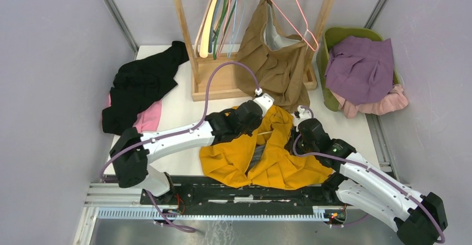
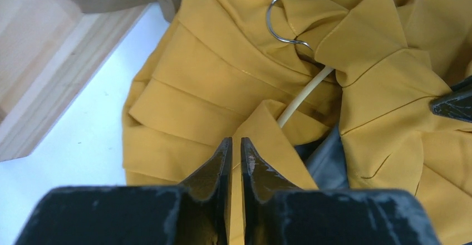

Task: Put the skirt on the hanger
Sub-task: Hang the skirt on the hanger.

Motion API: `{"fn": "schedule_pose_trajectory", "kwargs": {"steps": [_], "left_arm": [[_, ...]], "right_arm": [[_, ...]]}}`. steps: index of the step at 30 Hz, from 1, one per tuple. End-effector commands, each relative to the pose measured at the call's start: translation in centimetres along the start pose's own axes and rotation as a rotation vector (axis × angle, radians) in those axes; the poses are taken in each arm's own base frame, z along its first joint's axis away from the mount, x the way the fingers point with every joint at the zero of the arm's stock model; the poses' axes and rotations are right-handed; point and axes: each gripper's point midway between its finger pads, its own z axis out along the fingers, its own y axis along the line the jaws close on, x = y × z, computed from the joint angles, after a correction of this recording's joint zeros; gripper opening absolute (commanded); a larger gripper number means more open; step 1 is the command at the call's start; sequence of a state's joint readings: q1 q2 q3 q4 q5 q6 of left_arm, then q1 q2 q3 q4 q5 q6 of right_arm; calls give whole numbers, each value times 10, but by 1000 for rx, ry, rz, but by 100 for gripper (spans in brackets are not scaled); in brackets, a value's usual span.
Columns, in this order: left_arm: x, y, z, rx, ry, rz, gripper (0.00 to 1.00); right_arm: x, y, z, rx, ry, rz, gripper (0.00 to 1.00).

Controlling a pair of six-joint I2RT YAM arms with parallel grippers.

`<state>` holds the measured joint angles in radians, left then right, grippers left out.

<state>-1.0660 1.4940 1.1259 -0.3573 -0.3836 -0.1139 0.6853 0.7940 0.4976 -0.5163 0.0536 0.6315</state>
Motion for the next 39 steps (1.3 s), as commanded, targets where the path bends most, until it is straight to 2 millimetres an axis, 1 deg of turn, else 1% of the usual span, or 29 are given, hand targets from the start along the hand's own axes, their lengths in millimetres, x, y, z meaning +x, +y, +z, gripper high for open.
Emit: {"fn": "schedule_pose_trajectory", "kwargs": {"steps": [1,3,5,8,13,17,22,24,29,34,39], "left_arm": [[-16,-16,17,56,-51,-13,22],[-18,-26,28,88,-50,9,31],[-16,-34,39,114,-41,31,35],[-11,-46,52,166,-32,64,38],[-6,-62,64,256,-21,83,41],[-2,-68,74,295,-1,102,42],[0,-64,84,292,3,124,41],[4,-63,89,295,19,130,41],[14,-66,93,331,47,140,39],[27,-80,90,415,80,148,36],[36,-85,85,457,96,145,35]], "right_arm": [[-7,5,-1,-17,-28,4,1],[-4,4,1,-17,-23,7,1],[-3,4,1,-18,-19,9,1],[-1,3,0,-23,-20,11,1],[1,3,-1,-28,-18,10,1],[1,4,-1,-32,-18,11,1],[2,4,-1,-36,-14,7,1],[2,4,-1,-35,-15,6,1],[3,3,-1,-32,-14,4,1],[3,3,1,-30,-11,4,1],[3,3,1,-29,-11,3,1]]}}
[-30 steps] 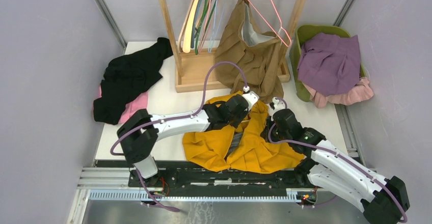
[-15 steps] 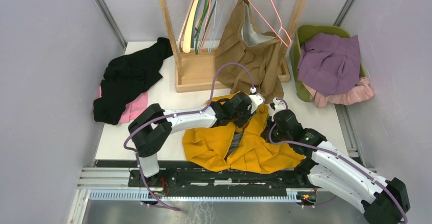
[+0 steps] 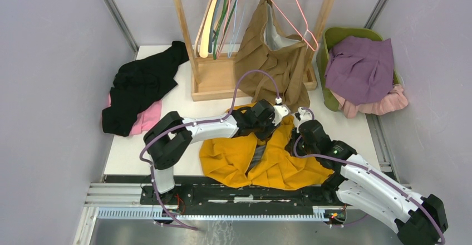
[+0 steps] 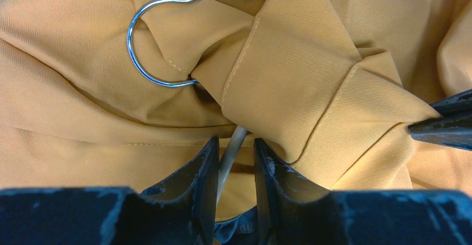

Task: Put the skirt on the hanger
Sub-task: Hang the skirt on the hanger.

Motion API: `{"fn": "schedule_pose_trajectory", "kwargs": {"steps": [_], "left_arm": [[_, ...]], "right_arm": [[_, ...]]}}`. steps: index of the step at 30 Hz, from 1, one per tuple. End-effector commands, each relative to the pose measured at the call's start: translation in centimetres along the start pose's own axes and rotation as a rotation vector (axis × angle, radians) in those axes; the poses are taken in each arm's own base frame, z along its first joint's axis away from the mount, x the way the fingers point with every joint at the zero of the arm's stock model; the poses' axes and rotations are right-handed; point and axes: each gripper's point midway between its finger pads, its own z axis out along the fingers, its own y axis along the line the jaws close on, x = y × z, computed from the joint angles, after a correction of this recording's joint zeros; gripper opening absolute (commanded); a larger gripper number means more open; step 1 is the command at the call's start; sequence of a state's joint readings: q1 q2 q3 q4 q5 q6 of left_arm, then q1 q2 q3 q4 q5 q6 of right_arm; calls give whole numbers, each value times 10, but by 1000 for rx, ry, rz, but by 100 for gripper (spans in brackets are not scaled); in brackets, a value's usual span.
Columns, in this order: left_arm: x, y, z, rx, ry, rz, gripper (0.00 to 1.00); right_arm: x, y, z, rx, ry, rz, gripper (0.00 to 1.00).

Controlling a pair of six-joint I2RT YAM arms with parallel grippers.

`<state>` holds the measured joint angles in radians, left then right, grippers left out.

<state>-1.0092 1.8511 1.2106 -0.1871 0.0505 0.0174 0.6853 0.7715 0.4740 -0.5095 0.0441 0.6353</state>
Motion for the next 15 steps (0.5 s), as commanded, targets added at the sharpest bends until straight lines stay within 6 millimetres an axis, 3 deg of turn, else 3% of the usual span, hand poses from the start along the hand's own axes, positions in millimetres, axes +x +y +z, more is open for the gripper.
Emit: {"fn": "schedule_pose_trajectory", "kwargs": {"steps": [1,7,15], "left_arm": [[-5,-7,0,65,-25,48,34],[4,3,9,12,13,49,14],[5,8,8,-17,17,56,7]], "right_arm": [[-2,4,1,-18,-12,-2,1],[-3,4,0,-20,-16,0,1],[-6,6,-2,-19,-21,-4,1]]}}
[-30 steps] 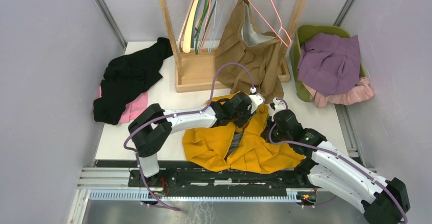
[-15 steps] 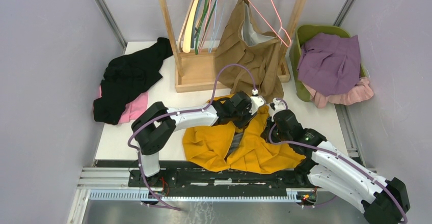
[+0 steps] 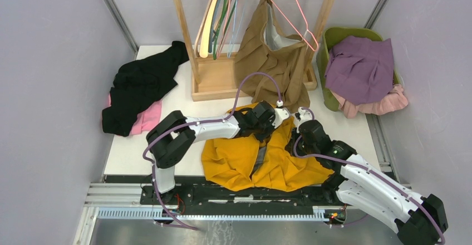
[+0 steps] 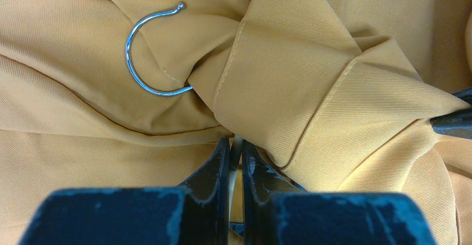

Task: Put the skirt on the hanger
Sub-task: Hang the skirt on the hanger.

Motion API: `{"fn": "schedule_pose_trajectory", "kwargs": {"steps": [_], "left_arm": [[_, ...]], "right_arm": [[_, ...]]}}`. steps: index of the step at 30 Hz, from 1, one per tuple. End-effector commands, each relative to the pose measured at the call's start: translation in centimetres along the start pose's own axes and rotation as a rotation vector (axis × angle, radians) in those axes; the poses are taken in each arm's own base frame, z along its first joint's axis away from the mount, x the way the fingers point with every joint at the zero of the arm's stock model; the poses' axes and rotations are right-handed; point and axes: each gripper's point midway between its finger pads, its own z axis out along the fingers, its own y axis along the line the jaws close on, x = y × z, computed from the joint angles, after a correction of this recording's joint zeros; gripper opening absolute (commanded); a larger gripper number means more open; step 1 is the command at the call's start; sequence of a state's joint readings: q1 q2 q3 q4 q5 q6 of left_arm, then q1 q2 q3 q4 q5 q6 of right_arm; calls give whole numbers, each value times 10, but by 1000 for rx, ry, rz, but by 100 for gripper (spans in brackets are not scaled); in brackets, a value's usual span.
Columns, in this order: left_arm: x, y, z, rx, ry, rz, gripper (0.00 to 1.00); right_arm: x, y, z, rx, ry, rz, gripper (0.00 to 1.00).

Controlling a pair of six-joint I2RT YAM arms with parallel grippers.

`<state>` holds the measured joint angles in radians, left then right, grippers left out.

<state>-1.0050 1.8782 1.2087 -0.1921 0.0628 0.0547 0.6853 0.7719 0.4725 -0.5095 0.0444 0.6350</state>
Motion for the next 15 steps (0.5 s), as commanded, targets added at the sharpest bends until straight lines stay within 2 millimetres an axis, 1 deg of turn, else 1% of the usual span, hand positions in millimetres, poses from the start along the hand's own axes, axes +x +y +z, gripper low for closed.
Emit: {"fn": "schedule_pose_trajectory", "kwargs": {"steps": [1,5,7,10,15], "left_arm": [[-6,7,0,-32,-15,25,7],[-9,14,-5,-71,-16,22,3],[-14,25,-12,-136,-15,7,3],[-19,45,-26,-264,-1,-34,3],[-35,54,-59,-339,-79,-89,3]], "right_arm": [[-7,6,-2,-22,-23,-4,1],[-9,6,-4,-16,-25,-7,1],[-11,6,-6,-15,-31,-7,1],[-14,6,-10,-12,-40,-10,1],[-22,10,-14,-16,-60,-13,1]]}}
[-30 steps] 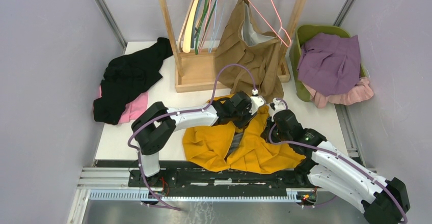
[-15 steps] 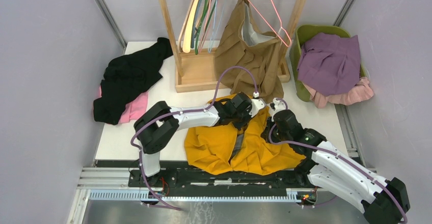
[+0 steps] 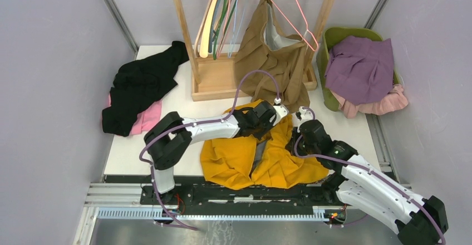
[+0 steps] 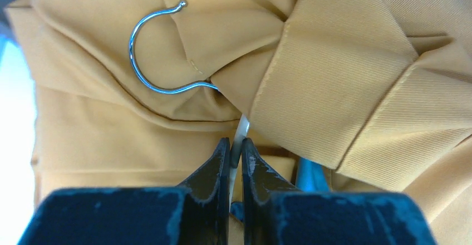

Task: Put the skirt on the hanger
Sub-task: Hang the skirt on the hanger.

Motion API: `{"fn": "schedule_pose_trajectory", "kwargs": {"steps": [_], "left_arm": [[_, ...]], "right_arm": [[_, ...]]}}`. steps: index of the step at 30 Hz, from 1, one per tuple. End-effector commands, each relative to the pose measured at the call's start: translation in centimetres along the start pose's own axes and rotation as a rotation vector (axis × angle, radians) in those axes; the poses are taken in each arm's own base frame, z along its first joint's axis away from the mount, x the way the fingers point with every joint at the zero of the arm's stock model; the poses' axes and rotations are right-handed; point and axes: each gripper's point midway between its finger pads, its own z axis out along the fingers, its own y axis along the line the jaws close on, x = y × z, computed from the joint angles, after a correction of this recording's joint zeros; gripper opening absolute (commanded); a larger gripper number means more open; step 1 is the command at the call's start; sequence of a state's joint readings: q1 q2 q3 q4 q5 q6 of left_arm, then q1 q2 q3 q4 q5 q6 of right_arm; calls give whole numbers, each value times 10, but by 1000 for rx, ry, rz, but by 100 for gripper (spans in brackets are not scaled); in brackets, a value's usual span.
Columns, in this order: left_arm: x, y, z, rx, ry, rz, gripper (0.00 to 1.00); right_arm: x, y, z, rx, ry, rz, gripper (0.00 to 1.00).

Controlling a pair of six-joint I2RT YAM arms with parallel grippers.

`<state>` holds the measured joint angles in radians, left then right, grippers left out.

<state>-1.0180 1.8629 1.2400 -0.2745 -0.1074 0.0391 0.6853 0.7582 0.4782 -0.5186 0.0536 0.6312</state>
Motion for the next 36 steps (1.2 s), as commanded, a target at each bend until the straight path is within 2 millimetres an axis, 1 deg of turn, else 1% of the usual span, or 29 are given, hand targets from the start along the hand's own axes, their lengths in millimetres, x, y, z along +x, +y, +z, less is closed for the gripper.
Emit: {"fn": "schedule_pose_trajectory", "kwargs": {"steps": [1,5,8,14,18,19,22,25,28,32,34,36], "left_arm": [[-39,41,-50,-187,-135,-107,3],[-57,51,-85,-221,-223,-131,3],[-70,58,-109,-250,-287,-148,3],[-88,72,-158,-303,-386,-155,3],[-96,77,-182,-318,-403,-142,3],[-97,78,-188,-318,-403,-138,3],[-103,77,-206,-311,-413,-125,3],[-104,76,-225,-307,-418,-115,3],[-101,72,-238,-295,-409,-99,3],[-94,65,-244,-280,-381,-62,3],[-89,62,-245,-274,-364,-44,3],[-86,59,-248,-272,-351,-33,3]], "right_arm": [[-22,11,-12,-21,-52,-9,1],[-30,16,-15,-28,-65,-12,1],[-40,21,-18,-32,-83,-19,1],[-67,31,-30,-34,-137,-33,1],[-87,39,-43,-46,-188,-37,2],[-92,42,-46,-51,-197,-40,4],[-103,53,-57,-86,-218,-65,20],[-113,53,-68,-78,-244,-93,30],[-125,49,-79,-36,-268,-124,35],[-151,45,-96,27,-326,-142,39],[-162,41,-98,62,-339,-144,41],[-171,39,-96,69,-338,-140,43]]}}
